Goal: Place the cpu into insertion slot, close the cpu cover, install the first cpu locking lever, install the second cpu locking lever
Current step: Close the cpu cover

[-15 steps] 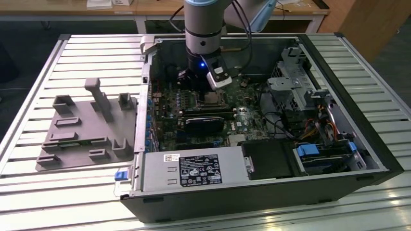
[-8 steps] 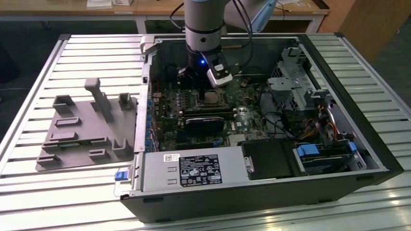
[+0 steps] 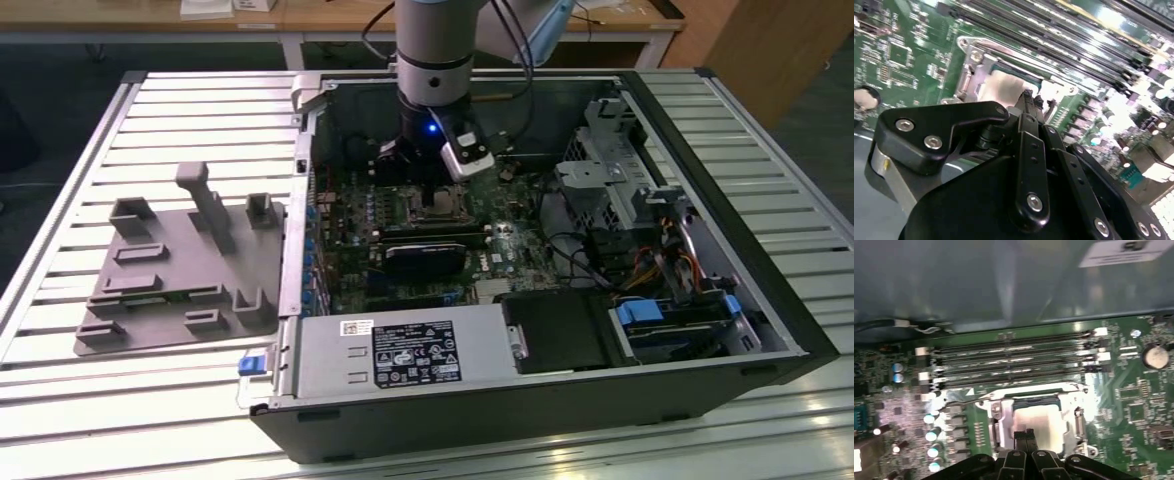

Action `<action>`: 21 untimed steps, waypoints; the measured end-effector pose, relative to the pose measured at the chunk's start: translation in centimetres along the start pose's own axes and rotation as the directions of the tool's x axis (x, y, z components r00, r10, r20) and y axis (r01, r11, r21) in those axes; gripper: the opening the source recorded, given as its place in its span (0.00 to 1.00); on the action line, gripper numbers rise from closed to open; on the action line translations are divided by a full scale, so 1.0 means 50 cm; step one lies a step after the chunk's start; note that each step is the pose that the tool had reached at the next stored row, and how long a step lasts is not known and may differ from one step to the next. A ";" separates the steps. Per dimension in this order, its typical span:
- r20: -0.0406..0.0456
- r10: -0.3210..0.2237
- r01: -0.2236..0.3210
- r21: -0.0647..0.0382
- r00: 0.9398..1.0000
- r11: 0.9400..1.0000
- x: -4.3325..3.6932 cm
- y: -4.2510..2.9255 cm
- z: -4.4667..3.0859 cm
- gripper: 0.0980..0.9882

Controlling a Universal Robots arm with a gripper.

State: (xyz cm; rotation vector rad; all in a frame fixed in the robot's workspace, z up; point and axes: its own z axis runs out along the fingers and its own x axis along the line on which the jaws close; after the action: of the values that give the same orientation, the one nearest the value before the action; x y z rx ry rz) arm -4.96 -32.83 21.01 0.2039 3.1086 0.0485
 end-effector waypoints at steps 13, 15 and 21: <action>0.000 0.000 0.000 0.000 1.000 1.000 -0.020 0.004 -0.033 0.01; 0.000 0.000 0.000 0.000 1.000 1.000 -0.020 0.004 -0.045 0.01; 0.000 0.000 0.000 0.000 1.000 1.000 -0.020 0.004 -0.055 0.01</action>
State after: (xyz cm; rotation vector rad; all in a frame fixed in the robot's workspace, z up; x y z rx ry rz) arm -4.01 -32.83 23.79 0.2037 3.1087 0.0490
